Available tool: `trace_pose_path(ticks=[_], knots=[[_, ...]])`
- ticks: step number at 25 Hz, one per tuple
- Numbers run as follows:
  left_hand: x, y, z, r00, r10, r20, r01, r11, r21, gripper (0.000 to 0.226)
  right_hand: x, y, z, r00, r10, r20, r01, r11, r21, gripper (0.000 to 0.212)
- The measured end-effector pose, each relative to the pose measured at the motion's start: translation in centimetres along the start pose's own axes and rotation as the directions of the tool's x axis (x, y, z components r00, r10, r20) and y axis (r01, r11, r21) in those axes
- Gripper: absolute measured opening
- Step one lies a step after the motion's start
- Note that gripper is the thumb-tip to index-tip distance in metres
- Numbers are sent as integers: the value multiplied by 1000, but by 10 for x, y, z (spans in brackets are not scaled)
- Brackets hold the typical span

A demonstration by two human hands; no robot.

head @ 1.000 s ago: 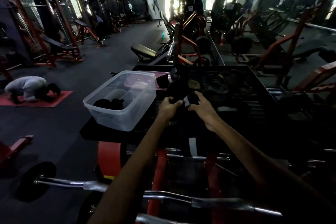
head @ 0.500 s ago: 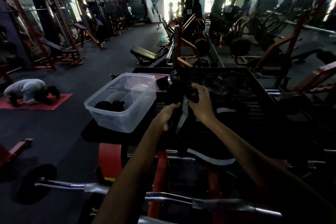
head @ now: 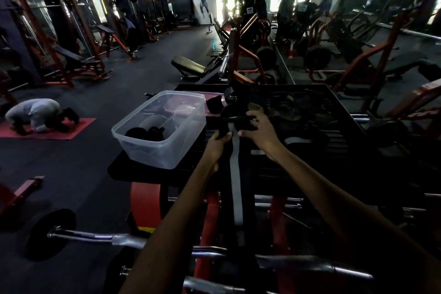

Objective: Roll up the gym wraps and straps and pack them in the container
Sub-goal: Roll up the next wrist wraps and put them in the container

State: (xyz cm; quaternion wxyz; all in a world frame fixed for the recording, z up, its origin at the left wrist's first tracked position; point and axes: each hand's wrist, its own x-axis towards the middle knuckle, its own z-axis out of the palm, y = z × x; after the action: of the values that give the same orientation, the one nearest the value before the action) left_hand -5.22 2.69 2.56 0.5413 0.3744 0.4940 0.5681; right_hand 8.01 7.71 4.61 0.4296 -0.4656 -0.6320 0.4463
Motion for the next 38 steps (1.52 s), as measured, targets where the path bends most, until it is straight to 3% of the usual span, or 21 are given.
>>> trace_pose_path(ticks=[2,4,7,9,11,15,22,26,29,32,38], knots=[[3,-6,0,1000,8,-28,-9,1000,-19,32,-1,2,-1,998,48,-40,-47,998,39,72],[5,-14,3,997,70,-23,-70,997,-16,35,-4,4,-3,989,123,77,-135,975,178,58],[4,-26,7,982,189,11,-189,980,61,45,-3,17,-5,998,-32,54,28,996,81,33],[7,-29,6,974,222,-43,-213,965,152,32,-3,20,-4,994,-102,30,102,995,14,27],[13,-31,-1,964,249,-95,-221,947,233,25,-4,24,-3,991,-111,72,110,994,8,28],[16,-35,-3,943,324,-71,-280,892,354,24,-6,36,0,993,-79,93,65,987,148,24],[18,-37,-5,958,287,-20,-255,877,408,21,-4,52,1,994,-78,78,66,988,143,16],[15,-33,-1,978,183,-99,-132,915,381,24,-3,53,-1,992,-111,64,106,991,80,17],[14,-33,-3,956,273,-108,-200,875,440,25,-5,53,-1,983,-173,64,171,984,41,17],[14,-32,-4,921,376,-101,-292,839,459,27,-6,54,-2,986,-145,84,138,987,81,18],[11,-34,1,964,258,-68,-200,868,454,24,-6,54,-3,970,-239,-47,240,971,7,17]])
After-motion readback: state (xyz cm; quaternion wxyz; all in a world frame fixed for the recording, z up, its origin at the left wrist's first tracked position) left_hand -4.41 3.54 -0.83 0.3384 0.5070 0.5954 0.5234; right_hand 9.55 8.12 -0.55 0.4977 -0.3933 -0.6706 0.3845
